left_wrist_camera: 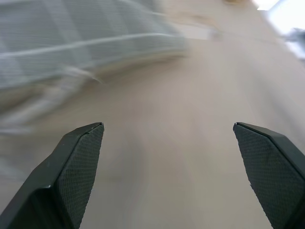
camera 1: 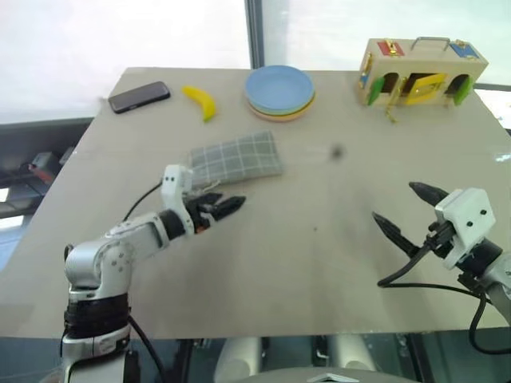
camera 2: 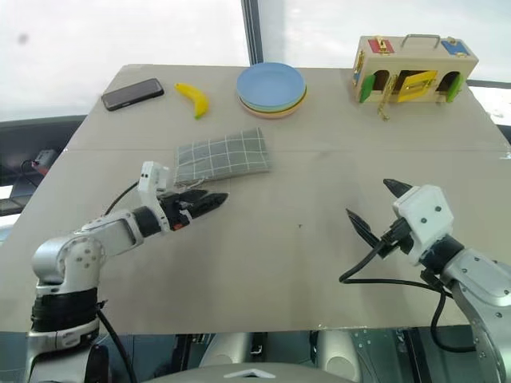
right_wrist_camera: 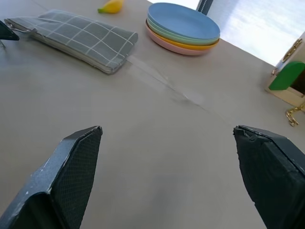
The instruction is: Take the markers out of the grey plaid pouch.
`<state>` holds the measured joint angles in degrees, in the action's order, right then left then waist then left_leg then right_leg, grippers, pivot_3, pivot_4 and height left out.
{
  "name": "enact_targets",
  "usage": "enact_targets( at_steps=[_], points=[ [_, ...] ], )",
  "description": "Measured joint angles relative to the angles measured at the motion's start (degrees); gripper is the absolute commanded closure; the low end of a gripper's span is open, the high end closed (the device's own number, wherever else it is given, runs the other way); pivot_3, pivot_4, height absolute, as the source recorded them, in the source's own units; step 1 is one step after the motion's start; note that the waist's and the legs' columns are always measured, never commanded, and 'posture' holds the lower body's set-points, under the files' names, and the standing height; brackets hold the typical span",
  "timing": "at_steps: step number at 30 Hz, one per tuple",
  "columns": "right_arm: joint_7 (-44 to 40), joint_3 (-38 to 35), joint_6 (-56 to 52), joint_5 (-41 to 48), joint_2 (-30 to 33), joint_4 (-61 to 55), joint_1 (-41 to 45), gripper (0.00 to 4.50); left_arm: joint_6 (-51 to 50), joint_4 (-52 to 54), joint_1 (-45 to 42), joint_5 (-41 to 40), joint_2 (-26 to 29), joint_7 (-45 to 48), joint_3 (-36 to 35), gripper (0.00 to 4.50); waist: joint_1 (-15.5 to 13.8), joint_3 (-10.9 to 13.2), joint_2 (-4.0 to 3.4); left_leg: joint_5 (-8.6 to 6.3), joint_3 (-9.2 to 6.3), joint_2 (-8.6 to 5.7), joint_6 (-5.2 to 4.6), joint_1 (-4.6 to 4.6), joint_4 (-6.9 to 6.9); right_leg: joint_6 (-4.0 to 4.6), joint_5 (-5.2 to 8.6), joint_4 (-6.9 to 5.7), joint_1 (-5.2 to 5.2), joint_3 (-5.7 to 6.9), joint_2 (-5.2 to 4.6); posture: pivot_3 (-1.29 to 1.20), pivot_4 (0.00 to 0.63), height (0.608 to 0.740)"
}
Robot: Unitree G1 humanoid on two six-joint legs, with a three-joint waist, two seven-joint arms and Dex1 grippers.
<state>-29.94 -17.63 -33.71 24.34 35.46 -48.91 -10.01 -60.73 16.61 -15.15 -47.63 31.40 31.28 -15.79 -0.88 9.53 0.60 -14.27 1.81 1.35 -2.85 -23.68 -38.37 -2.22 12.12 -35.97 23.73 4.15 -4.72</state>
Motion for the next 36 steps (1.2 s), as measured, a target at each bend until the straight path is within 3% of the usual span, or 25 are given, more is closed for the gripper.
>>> enact_targets(
  at_steps=[3,8,18,23,31,36],
  points=[
    [0.22,1.30,-0.16,0.84,-0.02,-0.07,0.48,0.01,1.44,1.32,0.05,-0.68,0.91,0.44,-1.66,0.00,0.01,-0.01,-0.01,0.01,0.02,-0.01,0.00,0.06,-0.01,0.09,0.06,-0.05,-0.01,-0.10,0.05,0.00,0.150,0.740],
    [0.56,3.66,-0.06,0.98,-0.16,-0.04,1.48,0.01,6.24,-9.15,-4.67,8.70,1.94,-9.56,-4.02,0.00,-0.01,-0.02,0.00,0.01,0.03,-0.07,-0.01,0.09,-0.01,0.09,0.06,-0.11,-0.01,-0.24,0.24,0.00,0.150,0.740],
    [1.96,4.78,-1.16,1.28,-0.16,0.05,3.93,0.01,3.55,-17.42,-12.45,13.99,-4.86,-20.26,-2.92,0.00,-0.08,-0.03,0.19,0.01,0.01,-0.09,0.00,-0.02,-0.02,0.04,-0.20,0.00,-0.01,-0.34,0.24,0.00,0.150,0.740],
    [3.04,4.74,-2.52,1.65,-0.07,-0.54,4.10,0.01,0.11,-17.41,-13.72,13.00,-4.85,-17.30,-1.35,0.00,0.07,-0.03,0.19,0.01,0.02,-0.06,0.00,0.02,-0.02,0.04,-0.20,-0.07,0.00,-0.36,0.28,0.00,0.150,0.740],
    [1.03,4.20,-2.13,3.73,0.13,-1.93,2.26,0.01,-7.71,-6.99,-7.91,6.23,-4.08,-10.85,1.00,0.00,0.03,-0.03,0.18,0.02,0.02,-0.03,0.01,0.04,-0.02,0.04,-0.20,-0.08,0.00,-0.39,0.25,0.00,0.150,0.740],
    [-3.62,4.83,0.27,6.51,0.54,-1.91,2.06,0.01,-3.60,-0.61,-1.62,3.74,2.68,0.10,2.26,0.00,0.38,-0.04,0.16,0.01,0.12,0.02,0.01,0.09,0.00,0.26,-0.07,-0.09,0.04,-0.48,0.30,0.00,0.150,0.740]
  ],
)
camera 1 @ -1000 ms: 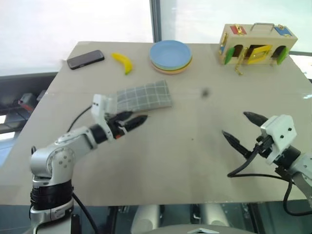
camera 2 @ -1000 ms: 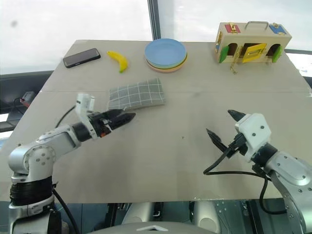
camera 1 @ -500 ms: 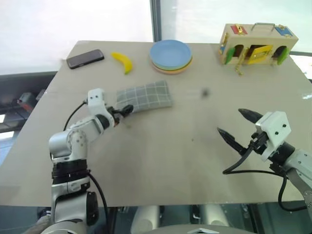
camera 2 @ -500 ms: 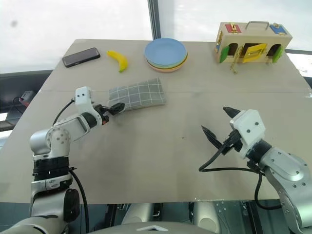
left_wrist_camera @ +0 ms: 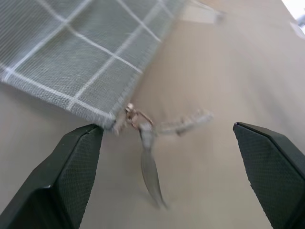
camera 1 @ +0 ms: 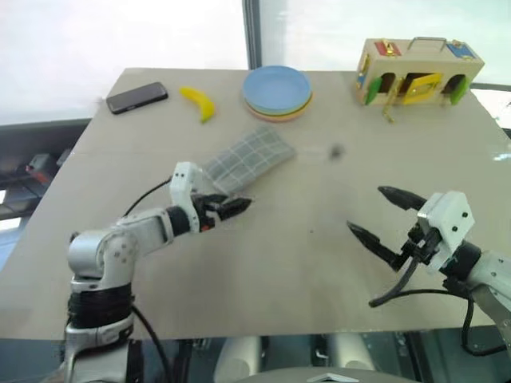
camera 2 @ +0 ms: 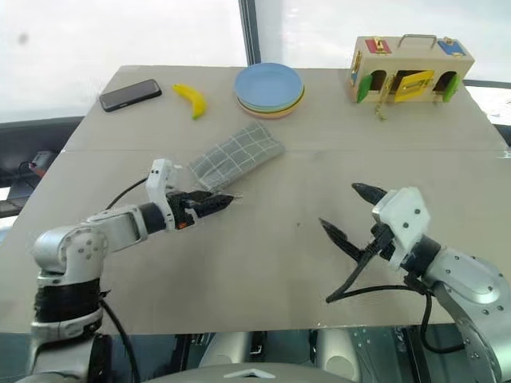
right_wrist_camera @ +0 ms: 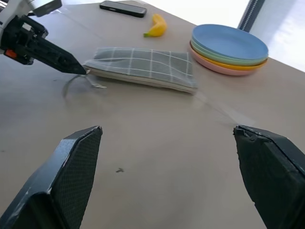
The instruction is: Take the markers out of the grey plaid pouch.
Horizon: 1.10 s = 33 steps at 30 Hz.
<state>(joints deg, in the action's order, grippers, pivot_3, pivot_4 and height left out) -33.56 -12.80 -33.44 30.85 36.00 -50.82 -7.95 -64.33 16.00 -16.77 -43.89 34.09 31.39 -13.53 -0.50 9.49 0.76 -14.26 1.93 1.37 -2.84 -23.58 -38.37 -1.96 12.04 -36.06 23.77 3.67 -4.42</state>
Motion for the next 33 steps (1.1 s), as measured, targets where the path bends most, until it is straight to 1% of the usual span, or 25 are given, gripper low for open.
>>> enact_targets(
  at_steps=[2,3,4,5,6,8,9,10,11,13,14,15,17,18,20,23,24,26,27,28,30,33],
  points=[
    [-1.43,0.80,0.83,0.30,0.45,0.20,0.25,0.01,5.16,1.20,3.79,1.56,3.96,5.69,0.67,0.00,0.06,0.00,-0.02,0.00,0.06,0.04,0.00,0.05,0.06,0.04,0.02,-0.01,0.02,-0.06,0.02,0.00,0.150,0.740],
    [-2.56,1.58,1.66,0.30,0.75,0.45,0.67,0.01,11.14,1.26,6.54,3.58,6.75,10.92,0.60,0.00,-0.16,0.01,-0.04,0.00,0.08,0.06,0.00,0.04,0.06,0.06,0.02,-0.01,0.04,-0.06,0.03,0.00,0.150,0.740],
    [-2.69,1.70,1.84,0.30,0.77,0.49,0.73,0.01,12.24,1.26,6.79,3.93,7.06,11.78,0.60,0.00,-0.27,0.01,-0.04,0.00,0.08,0.06,0.00,0.04,0.05,0.06,0.02,-0.01,0.05,-0.06,0.03,0.00,0.150,0.740],
    [-3.23,2.43,2.42,0.25,0.83,0.95,1.49,0.01,17.86,0.62,8.00,6.14,7.94,14.68,0.64,0.00,-0.41,0.01,-0.04,0.00,0.07,0.06,0.00,0.03,0.03,0.06,0.03,0.00,0.05,-0.04,0.00,0.00,0.150,0.740],
    [-3.77,3.22,2.93,0.20,0.83,1.41,2.20,0.01,27.21,-2.11,8.84,10.17,9.28,18.02,1.14,0.00,-0.50,0.00,-0.05,0.00,0.10,0.05,0.01,0.03,0.02,0.07,0.02,0.01,0.05,-0.04,-0.03,0.00,0.150,0.740],
    [-4.51,4.16,3.83,-0.03,0.82,2.28,2.61,0.01,49.23,-12.55,8.38,20.28,12.52,22.50,2.45,0.00,-0.66,-0.03,-0.08,-0.01,0.13,0.05,0.01,0.01,0.02,0.18,-0.03,0.07,0.12,-0.02,-0.06,0.00,0.150,0.740],
    [-4.81,4.76,4.28,-0.27,0.83,2.92,2.78,0.01,62.75,-21.27,6.41,26.75,14.21,23.83,3.88,0.00,-0.80,-0.05,-0.11,-0.01,0.14,0.05,0.01,-0.02,0.02,0.20,-0.05,0.10,0.13,-0.01,-0.07,0.00,0.150,0.740],
    [-4.91,5.13,4.69,-0.41,0.82,3.28,2.78,0.01,71.09,-26.84,4.42,30.60,14.72,24.14,4.92,0.00,-0.97,-0.05,-0.11,-0.01,0.17,0.05,0.00,-0.07,0.01,0.21,-0.05,0.13,0.15,-0.01,-0.12,0.00,0.150,0.740],
    [-4.99,5.65,4.98,-0.69,0.81,3.91,3.10,0.01,82.09,-35.05,0.42,35.74,14.92,24.36,7.47,0.00,-1.30,-0.05,-0.11,-0.01,0.18,0.02,0.00,-0.10,0.00,0.20,-0.05,0.15,0.17,0.02,-0.17,0.00,0.150,0.740],
    [-5.05,6.19,5.26,-0.98,0.80,4.21,3.49,0.01,93.99,-43.99,-4.53,41.02,14.84,24.08,10.82,0.00,-1.83,-0.08,-0.05,-0.01,0.24,-0.02,-0.04,-0.20,-0.02,0.19,-0.07,0.21,0.16,0.02,-0.22,0.00,0.150,0.740],
    [-5.01,6.51,5.44,-1.18,0.80,4.37,3.89,0.01,101.91,-51.27,-8.77,45.21,14.61,22.86,13.18,0.00,-1.95,-0.08,-0.03,-0.05,0.28,-0.06,-0.12,-0.22,-0.02,0.18,-0.08,0.23,0.16,0.03,-0.26,0.00,0.150,0.740],
    [-4.96,6.66,5.55,-1.20,0.80,4.40,3.95,0.01,104.72,-53.88,-10.55,46.81,14.47,22.08,14.12,0.00,-1.95,-0.08,0.00,-0.08,0.31,-0.06,-0.17,-0.26,-0.02,0.18,-0.09,0.23,0.17,0.02,-0.26,0.00,0.150,0.740],
    [-4.64,6.95,5.78,-1.34,0.80,4.39,3.94,0.01,114.50,-64.76,-19.25,54.22,12.68,17.64,18.65,0.00,-2.20,-0.10,0.05,-0.13,0.55,-0.14,-0.26,-0.28,-0.03,-0.07,-0.22,0.24,0.13,0.08,-0.25,0.00,0.150,0.740],
    [-4.62,7.04,5.85,-1.36,0.80,4.37,3.99,0.01,116.10,-65.96,-20.39,55.58,12.22,16.74,19.39,0.00,-2.09,-0.12,0.07,-0.17,0.72,-0.15,-0.32,-0.27,-0.03,-0.09,-0.23,0.24,0.13,0.07,-0.24,0.00,0.150,0.740],
    [-3.78,6.76,5.88,-1.50,0.82,3.90,2.94,0.01,121.40,-71.95,-25.82,60.89,10.14,11.46,22.99,0.00,-1.98,-0.13,0.10,-0.20,0.80,-0.22,-0.36,-0.23,-0.04,-0.16,-0.21,0.22,0.09,0.06,-0.23,0.00,0.150,0.740],
    [-2.33,6.57,5.75,-1.74,0.82,2.01,1.38,0.01,125.16,-77.15,-30.72,67.50,8.00,3.84,27.21,0.00,-1.83,-0.14,0.11,-0.20,0.80,-0.24,-0.37,-0.18,-0.04,-0.23,-0.19,0.19,0.08,0.06,-0.21,0.00,0.150,0.740],
    [-1.86,6.40,5.72,-1.86,0.82,1.41,0.81,0.00,125.84,-78.30,-31.95,69.41,7.59,1.29,28.53,0.25,-1.81,-0.15,0.12,-0.21,0.79,-0.24,-0.37,-0.15,-0.03,-0.24,-0.19,0.17,0.06,0.06,-0.20,0.00,0.150,0.740],
    [-0.61,6.25,5.32,-2.43,0.81,-0.05,-0.39,0.00,126.34,-80.30,-35.04,76.03,6.83,-6.40,33.32,0.79,-1.85,-0.17,0.11,-0.20,0.76,-0.18,-0.36,-0.11,-0.04,-0.35,-0.13,0.14,0.02,0.07,-0.19,0.00,0.150,0.740],
    [-0.26,6.20,5.21,-2.51,0.81,-0.42,-0.69,0.00,126.31,-80.67,-35.56,77.73,6.67,-8.49,34.57,1.30,-1.83,-0.18,0.11,-0.20,0.77,-0.14,-0.36,-0.07,-0.08,-0.47,-0.08,0.12,-0.01,0.06,-0.17,0.00,0.150,0.740],
    [0.21,6.08,5.05,-2.57,0.81,-0.83,-1.03,0.00,126.30,-81.39,-36.30,79.42,6.47,-10.56,35.93,1.65,-1.85,-0.19,0.11,-0.20,0.75,-0.10,-0.36,-0.06,-0.12,-0.50,-0.08,0.11,-0.04,0.06,-0.16,0.00,0.150,0.740],
    [0.97,5.93,4.81,-2.60,0.81,-1.88,-1.59,0.00,126.32,-82.92,-37.39,82.30,6.09,-14.33,38.46,2.57,-1.83,-0.21,0.12,-0.20,0.75,-0.02,-0.36,-0.05,-0.23,-0.56,-0.11,0.08,-0.05,0.05,-0.15,0.00,0.150,0.740],
    [1.72,5.36,4.59,-2.53,0.81,-2.86,-2.10,0.00,127.04,-84.46,-38.09,83.20,5.82,-16.83,39.56,4.02,-1.81,-0.23,0.14,-0.19,0.73,0.07,-0.37,-0.08,-0.38,-0.60,-0.16,0.04,-0.05,0.03,-0.15,0.00,0.150,0.740]
  ],
)
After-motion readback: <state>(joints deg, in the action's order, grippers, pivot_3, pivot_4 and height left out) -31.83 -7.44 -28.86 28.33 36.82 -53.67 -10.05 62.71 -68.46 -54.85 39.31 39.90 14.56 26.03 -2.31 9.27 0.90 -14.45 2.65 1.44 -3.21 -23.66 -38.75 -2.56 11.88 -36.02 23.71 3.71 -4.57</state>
